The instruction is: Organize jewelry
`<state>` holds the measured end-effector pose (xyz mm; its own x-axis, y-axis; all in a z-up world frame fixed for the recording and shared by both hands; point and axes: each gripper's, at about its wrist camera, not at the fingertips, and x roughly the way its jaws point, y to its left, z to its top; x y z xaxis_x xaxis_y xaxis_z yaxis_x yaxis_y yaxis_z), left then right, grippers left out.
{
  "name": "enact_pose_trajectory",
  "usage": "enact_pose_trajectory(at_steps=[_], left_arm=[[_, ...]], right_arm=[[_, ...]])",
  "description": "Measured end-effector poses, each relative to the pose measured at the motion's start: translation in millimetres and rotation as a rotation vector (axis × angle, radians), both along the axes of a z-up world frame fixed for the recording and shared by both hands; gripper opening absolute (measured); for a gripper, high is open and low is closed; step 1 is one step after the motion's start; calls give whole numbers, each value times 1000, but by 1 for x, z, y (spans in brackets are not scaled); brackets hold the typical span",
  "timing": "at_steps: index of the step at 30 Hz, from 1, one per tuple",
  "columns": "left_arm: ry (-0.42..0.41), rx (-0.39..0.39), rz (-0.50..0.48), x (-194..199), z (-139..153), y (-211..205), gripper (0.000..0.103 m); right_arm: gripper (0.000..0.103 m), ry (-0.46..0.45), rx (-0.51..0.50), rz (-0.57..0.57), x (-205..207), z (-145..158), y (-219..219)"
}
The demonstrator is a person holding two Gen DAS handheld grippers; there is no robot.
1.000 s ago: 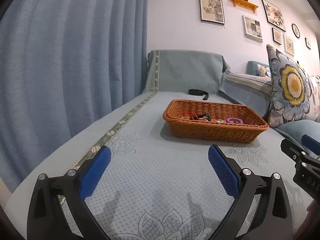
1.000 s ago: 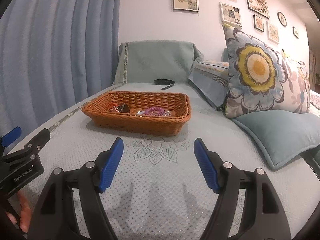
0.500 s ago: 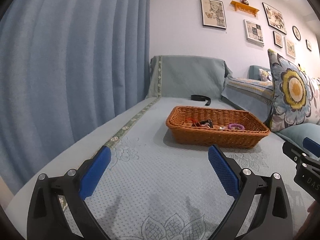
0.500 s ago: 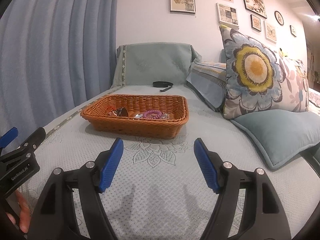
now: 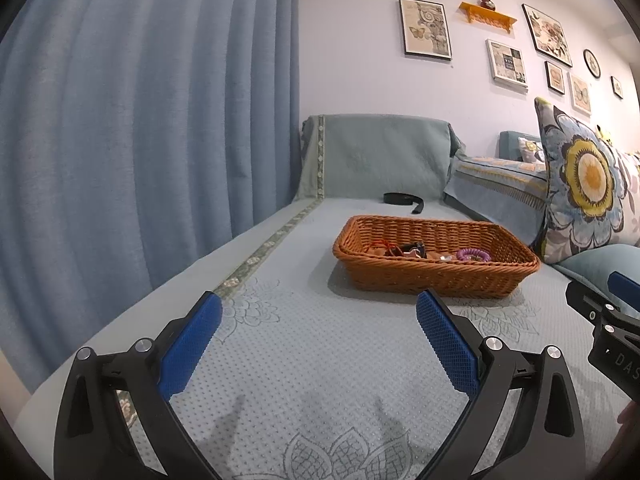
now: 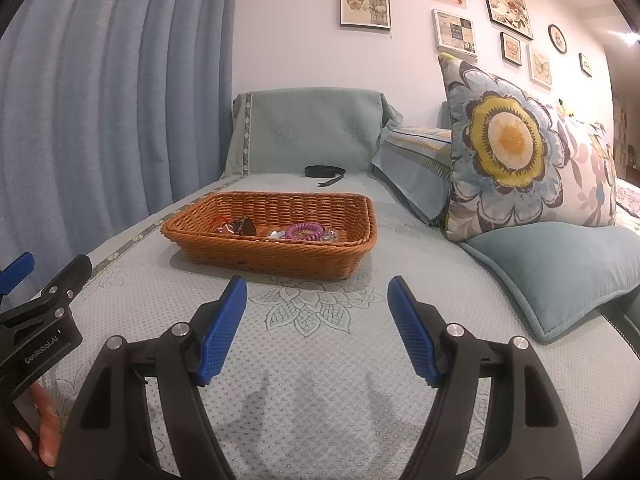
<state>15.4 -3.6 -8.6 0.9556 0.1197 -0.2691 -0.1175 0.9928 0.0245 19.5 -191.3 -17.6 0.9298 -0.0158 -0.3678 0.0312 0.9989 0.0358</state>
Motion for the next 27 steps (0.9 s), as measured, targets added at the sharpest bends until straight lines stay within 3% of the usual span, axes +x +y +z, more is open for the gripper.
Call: enact_pose_trajectory(at_steps=[27], left_arm=[[2, 3, -1, 1, 0, 0, 95]], right_arm=[[74, 5, 13, -1, 2, 1, -3]])
